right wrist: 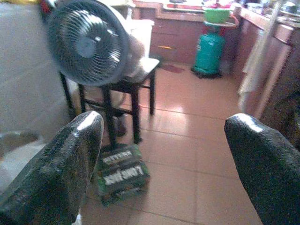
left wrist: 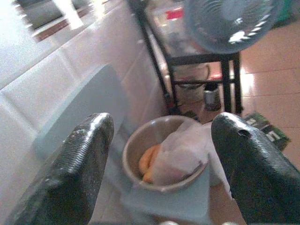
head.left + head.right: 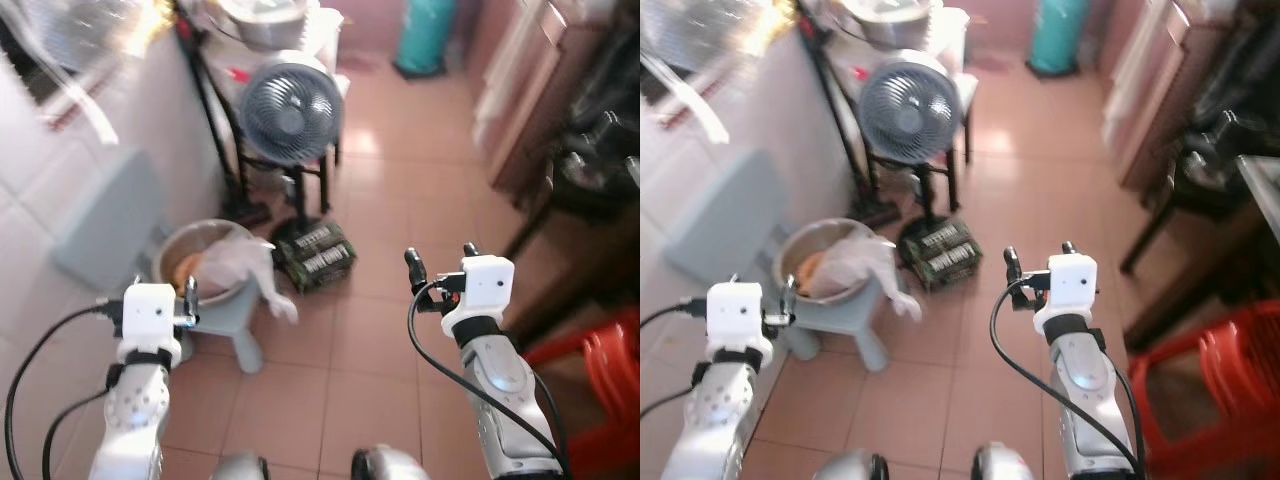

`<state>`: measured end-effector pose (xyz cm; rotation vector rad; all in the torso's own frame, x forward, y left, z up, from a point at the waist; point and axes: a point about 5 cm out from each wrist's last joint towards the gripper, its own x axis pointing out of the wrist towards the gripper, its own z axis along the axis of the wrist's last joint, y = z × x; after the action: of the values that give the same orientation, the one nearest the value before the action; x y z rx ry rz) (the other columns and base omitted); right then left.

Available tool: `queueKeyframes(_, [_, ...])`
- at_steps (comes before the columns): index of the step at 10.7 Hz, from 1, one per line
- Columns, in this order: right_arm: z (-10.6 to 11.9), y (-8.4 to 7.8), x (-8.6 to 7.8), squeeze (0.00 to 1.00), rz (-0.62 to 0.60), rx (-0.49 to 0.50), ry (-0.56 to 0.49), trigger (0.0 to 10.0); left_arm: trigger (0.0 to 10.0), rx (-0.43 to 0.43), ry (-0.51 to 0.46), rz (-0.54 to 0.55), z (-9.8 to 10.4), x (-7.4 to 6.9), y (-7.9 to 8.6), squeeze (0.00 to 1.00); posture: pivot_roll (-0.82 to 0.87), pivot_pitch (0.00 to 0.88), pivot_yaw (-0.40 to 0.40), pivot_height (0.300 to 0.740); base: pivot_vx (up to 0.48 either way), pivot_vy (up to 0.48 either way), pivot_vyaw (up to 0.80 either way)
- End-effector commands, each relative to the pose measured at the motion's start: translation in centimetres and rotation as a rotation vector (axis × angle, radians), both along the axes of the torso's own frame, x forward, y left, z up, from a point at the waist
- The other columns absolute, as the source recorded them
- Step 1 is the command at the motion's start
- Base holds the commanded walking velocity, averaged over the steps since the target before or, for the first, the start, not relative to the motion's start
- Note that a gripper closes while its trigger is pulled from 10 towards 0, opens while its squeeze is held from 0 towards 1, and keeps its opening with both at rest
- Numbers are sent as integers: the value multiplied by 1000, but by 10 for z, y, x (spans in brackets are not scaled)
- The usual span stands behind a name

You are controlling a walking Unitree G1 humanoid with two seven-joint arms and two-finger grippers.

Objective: Setting the table

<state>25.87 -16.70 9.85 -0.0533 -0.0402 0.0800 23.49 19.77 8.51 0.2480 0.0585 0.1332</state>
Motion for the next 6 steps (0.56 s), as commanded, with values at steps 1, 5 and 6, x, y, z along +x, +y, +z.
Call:
queueKeyframes(1, [-2, -4, -2, 0, -25, -4, 11, 10000, 10000, 6, -12, -13, 4, 5, -1, 0, 36, 120, 11, 740, 0, 0, -800])
queueKeyframes(5, [0, -4, -5, 0, 10, -19, 8, 10000, 10000, -10, -1, 21, -1, -4, -8, 0, 13, 138, -17, 740, 0, 0, -200])
queueKeyframes(6, [-4, -3, -9, 0, 25, -13, 25, 10000, 10000, -10, 12, 35, -6, -11, -7, 0, 16, 119, -27, 740, 0, 0, 0])
